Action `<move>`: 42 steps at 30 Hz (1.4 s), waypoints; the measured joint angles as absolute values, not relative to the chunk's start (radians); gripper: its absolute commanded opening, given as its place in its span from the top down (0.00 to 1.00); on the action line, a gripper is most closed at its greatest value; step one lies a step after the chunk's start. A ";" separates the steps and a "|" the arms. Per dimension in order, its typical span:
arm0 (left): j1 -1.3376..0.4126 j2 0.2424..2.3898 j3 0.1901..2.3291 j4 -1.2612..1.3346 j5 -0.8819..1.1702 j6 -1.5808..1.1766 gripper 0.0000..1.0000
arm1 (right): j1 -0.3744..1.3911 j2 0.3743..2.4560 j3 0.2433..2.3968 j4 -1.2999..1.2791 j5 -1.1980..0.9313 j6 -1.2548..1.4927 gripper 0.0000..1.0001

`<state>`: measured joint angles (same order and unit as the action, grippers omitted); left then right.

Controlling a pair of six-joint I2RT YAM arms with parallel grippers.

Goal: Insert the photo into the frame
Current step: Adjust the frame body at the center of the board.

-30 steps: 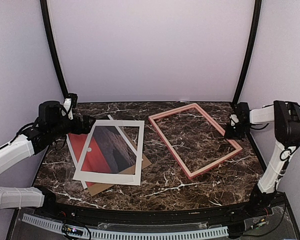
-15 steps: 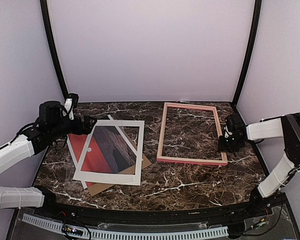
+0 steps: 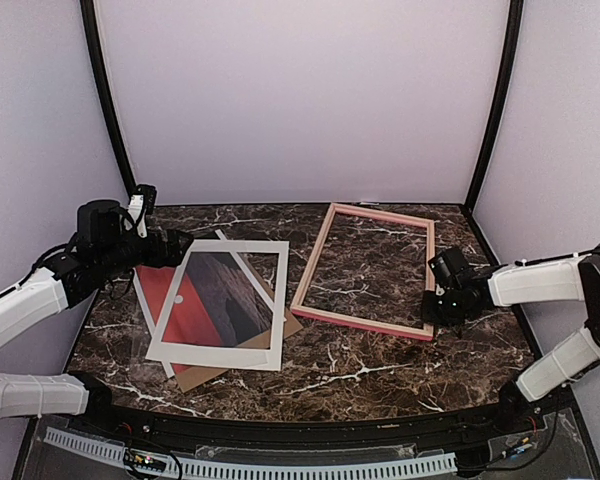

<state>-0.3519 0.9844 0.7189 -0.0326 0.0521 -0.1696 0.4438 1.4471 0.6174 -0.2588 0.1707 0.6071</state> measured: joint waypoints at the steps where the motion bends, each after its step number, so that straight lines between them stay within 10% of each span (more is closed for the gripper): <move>1: -0.352 0.984 0.719 -0.034 0.052 -0.170 0.01 | 0.464 1.432 0.607 -0.266 0.179 0.627 0.75; 8: -0.352 0.984 0.719 -0.050 0.052 -0.169 0.01 | 0.511 1.346 0.585 -0.427 0.207 0.720 0.69; 15: -0.352 0.984 0.719 -0.054 0.054 -0.169 0.01 | 0.513 1.373 0.614 -0.501 0.267 0.757 0.25; 21: -0.352 0.990 0.719 -0.054 0.063 -0.169 0.01 | 0.471 1.539 0.786 -0.562 0.329 0.702 0.21; 28: -0.354 0.993 0.719 -0.054 0.064 -0.168 0.01 | 0.294 1.764 1.034 -0.528 0.298 0.506 0.26; 42: -0.354 1.000 0.729 -0.062 0.064 -0.145 0.01 | 0.146 1.920 1.212 -0.466 0.145 0.183 0.78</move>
<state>-0.3538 0.9997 0.7288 -0.0616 0.0635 -0.1452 0.1463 1.9198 1.2121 -0.4660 0.1448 0.1829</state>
